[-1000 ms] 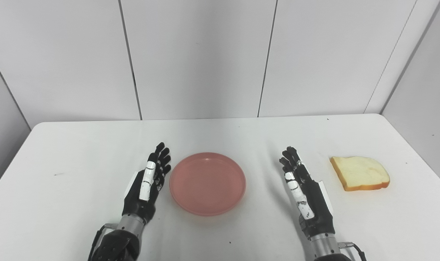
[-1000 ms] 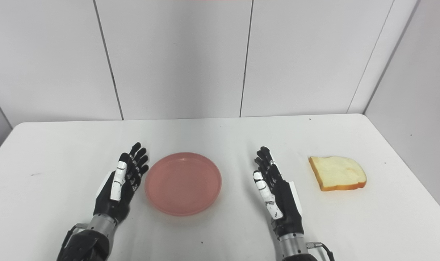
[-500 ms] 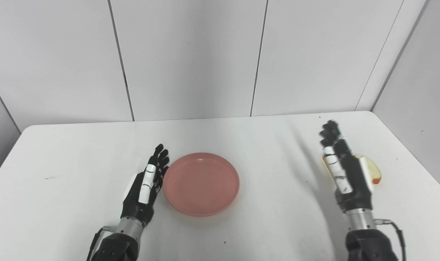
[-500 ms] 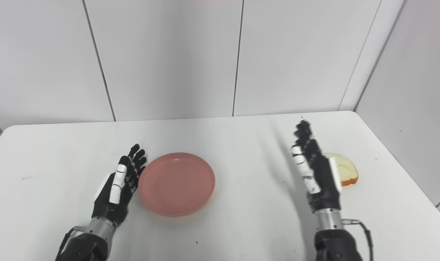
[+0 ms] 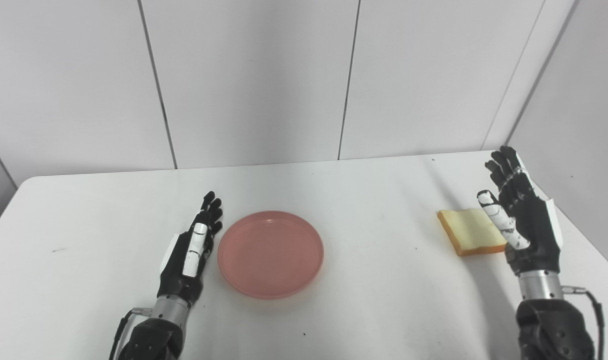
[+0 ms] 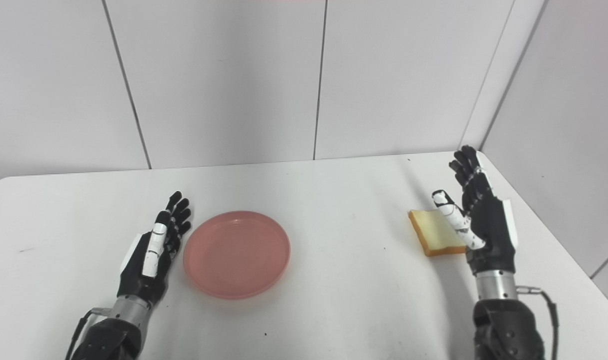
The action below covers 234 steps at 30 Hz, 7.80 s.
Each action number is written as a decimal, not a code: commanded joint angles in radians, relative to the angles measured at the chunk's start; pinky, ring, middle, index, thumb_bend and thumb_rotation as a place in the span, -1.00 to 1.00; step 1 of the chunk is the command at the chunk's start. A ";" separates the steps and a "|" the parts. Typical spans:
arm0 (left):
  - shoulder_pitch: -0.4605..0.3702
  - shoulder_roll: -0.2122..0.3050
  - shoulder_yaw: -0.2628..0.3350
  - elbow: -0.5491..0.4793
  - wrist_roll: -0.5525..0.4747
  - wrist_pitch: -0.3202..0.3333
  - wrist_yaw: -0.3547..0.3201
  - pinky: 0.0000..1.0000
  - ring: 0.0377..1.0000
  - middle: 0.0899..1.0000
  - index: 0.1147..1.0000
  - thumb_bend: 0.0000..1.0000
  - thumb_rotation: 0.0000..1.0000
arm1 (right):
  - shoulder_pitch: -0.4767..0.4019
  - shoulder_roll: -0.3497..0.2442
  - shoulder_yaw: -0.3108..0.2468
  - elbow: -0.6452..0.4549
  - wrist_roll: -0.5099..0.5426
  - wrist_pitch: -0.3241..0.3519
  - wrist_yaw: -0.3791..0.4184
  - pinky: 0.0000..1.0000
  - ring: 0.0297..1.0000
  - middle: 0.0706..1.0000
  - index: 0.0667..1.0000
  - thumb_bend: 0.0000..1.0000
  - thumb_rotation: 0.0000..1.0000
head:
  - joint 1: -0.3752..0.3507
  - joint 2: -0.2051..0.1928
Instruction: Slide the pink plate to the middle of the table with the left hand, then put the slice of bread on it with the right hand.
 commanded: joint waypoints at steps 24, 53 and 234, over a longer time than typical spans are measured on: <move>-0.032 0.044 0.050 -0.052 -0.052 -0.028 -0.022 1.00 1.00 1.00 0.96 0.42 1.00 | -0.070 -0.432 0.083 0.026 -0.230 0.171 0.228 0.76 0.92 0.93 0.89 0.73 -0.14 | -0.136 -0.006; -0.001 0.059 0.046 -0.135 -0.070 0.041 -0.036 1.00 1.00 1.00 0.95 0.45 1.00 | -0.375 -0.617 0.512 0.120 -0.623 0.404 0.593 0.96 1.00 1.00 1.00 1.00 -0.63 | -0.223 0.017; 0.001 -0.056 -0.004 -0.144 0.071 0.036 0.142 1.00 1.00 1.00 0.95 0.44 1.00 | -0.765 0.076 0.869 0.347 -0.905 0.082 0.617 -0.16 -0.05 -0.04 -0.15 0.05 -1.00 | 0.249 0.115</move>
